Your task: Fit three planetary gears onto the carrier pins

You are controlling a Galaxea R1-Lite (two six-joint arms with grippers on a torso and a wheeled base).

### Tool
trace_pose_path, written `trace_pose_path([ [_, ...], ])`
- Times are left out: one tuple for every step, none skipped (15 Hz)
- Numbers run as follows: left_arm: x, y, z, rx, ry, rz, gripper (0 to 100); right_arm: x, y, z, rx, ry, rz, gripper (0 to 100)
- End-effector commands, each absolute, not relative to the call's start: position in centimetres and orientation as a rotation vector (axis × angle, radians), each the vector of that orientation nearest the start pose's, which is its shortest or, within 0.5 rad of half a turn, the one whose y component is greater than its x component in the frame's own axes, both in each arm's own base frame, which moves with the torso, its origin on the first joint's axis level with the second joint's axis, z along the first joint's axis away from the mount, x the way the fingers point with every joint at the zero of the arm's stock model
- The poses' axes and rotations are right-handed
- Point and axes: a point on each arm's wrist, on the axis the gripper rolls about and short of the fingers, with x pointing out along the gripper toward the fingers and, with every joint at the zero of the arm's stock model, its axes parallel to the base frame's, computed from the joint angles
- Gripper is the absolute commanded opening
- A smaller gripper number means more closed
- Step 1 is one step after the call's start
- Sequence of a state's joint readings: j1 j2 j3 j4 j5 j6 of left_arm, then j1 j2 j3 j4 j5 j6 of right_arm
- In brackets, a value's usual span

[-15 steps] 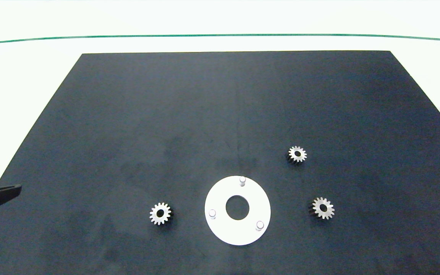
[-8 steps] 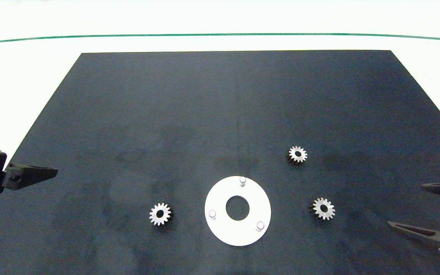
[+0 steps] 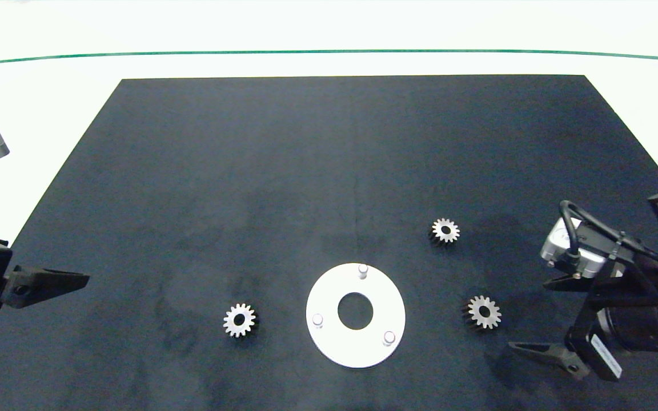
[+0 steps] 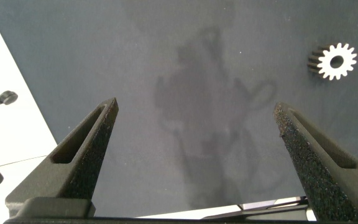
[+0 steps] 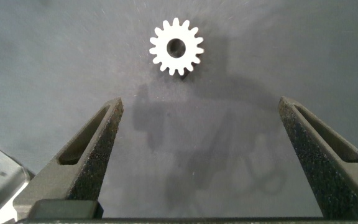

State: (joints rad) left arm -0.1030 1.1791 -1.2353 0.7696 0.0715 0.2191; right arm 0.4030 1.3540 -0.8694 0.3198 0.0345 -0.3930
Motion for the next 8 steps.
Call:
trace_pose_path([
  [13.0, -1.4, 29.6, 0.281, 0.702, -0.119, 100, 20.4, 8.9, 18.7, -0.545, 0.792, 0.587, 100],
  [13.0, -1.5, 29.6, 0.283, 0.701, -0.123, 100, 20.8, 9.1, 18.7, -0.557, 0.787, 0.593, 100],
  [13.0, -1.6, 29.5, 0.285, 0.703, -0.131, 100, 20.9, 9.5, 18.8, -0.568, 0.780, 0.609, 100],
  [13.0, -1.6, 29.5, 0.287, 0.704, -0.134, 100, 21.0, 9.8, 18.8, -0.577, 0.775, 0.618, 100],
  [12.9, -1.6, 29.5, 0.288, 0.706, -0.133, 100, 21.2, 10.1, 18.8, -0.592, 0.772, 0.629, 100],
  [12.9, -1.7, 29.5, 0.291, 0.705, -0.134, 100, 21.3, 10.3, 18.9, -0.610, 0.766, 0.630, 100],
  [12.9, -1.7, 29.5, 0.292, 0.706, -0.133, 100, 21.3, 10.6, 18.9, -0.638, 0.760, 0.616, 100],
  [12.9, -1.7, 29.5, 0.292, 0.704, -0.132, 100, 21.3, 10.7, 19.0, -0.665, 0.753, 0.609, 100],
])
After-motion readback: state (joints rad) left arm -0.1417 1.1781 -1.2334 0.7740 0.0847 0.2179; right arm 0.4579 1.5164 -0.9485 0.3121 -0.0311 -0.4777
